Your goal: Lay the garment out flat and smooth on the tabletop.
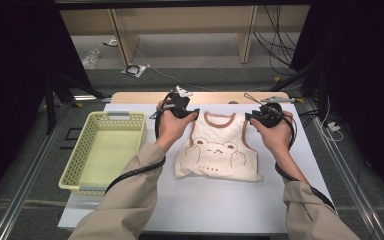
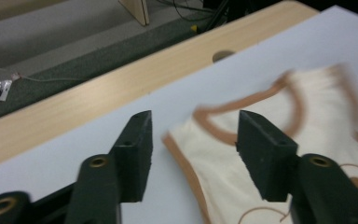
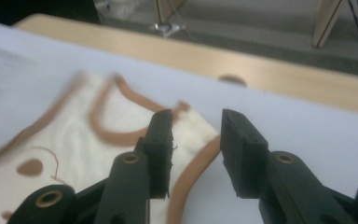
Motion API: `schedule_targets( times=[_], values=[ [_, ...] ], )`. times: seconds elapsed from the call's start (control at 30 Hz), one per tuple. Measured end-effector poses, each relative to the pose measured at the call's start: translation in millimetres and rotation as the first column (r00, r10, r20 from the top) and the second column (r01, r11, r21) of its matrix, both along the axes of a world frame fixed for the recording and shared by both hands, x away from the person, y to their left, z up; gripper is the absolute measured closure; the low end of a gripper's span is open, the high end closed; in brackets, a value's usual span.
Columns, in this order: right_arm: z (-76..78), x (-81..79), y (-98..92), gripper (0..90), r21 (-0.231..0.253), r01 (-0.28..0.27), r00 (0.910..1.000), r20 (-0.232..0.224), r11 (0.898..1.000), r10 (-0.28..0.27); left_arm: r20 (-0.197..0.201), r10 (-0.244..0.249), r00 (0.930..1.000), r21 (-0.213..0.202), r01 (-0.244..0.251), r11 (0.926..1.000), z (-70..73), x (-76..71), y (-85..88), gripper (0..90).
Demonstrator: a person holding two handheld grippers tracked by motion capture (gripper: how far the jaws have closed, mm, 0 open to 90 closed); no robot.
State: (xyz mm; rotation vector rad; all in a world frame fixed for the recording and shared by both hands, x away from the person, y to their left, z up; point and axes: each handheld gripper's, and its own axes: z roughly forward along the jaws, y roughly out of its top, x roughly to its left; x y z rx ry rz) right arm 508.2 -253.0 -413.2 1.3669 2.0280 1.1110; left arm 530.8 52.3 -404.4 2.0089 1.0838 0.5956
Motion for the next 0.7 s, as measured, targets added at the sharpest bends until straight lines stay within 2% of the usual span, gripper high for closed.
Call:
schedule_targets(
  times=[0.07, 0.13, 0.17, 0.3, 0.37, 0.43, 0.5, 0.63, 0.7],
  values=[
    [-12.7, -8.6, -3.0, 63.2, 0.005, -0.016, 0.9992, -0.037, 1.0, 0.016, -0.053, -0.017, 0.9985, 0.012, 0.017, 0.9998, -11.6, -4.9, 5.1, 37.2],
    [-25.3, -19.0, -8.3, 63.2, 0.007, -0.015, 0.9973, -0.072, 1.0, 0.016, -0.083, -0.03, 0.9961, 0.04, 0.034, 0.9986, -21.0, -11.0, 10.8, 35.5],
    [-30.7, -24.9, -11.3, 63.2, 0.001, -0.014, 0.9958, -0.091, 1.0, 0.014, -0.093, -0.035, 0.9951, 0.041, 0.039, 0.9984, -24.1, -14.8, 12.8, 35.6],
    [-45.0, -46.4, -23.2, 63.3, -0.015, -0.023, 0.9896, -0.142, 1.0, 0.021, -0.135, -0.076, 0.988, 0.031, 0.081, 0.9963, -28.0, -34.3, 16.8, 35.8],
    [-48.2, -55.1, -26.9, 63.4, -0.017, -0.031, 0.9868, -0.159, 0.999, 0.028, -0.153, -0.109, 0.9822, 0.003, 0.111, 0.9938, -29.0, -47.4, 17.6, 36.1],
    [-51.6, -64.6, -31.3, 63.5, -0.014, -0.052, 0.9827, -0.179, 0.999, 0.048, -0.159, -0.137, 0.9778, -0.028, 0.134, 0.9906, -29.1, -58.7, 18.3, 36.9],
    [-52.6, -75.3, -35.5, 63.9, -0.019, -0.07, 0.9785, -0.196, 0.997, 0.065, -0.146, -0.156, 0.977, -0.039, 0.152, 0.9876, -29.6, -71.8, 20.3, 36.9],
    [-50.5, -99.0, -41.3, 65.0, -0.025, -0.091, 0.9791, -0.185, 0.996, 0.084, -0.131, -0.18, 0.9749, -0.028, 0.178, 0.9836, -35.3, -97.0, 27.8, 37.5],
    [-48.5, -111.2, -40.9, 65.4, -0.024, -0.118, 0.9791, -0.17, 0.993, 0.112, -0.129, -0.197, 0.9719, -0.014, 0.197, 0.9803, -39.3, -109.8, 31.7, 38.5]
  ],
)
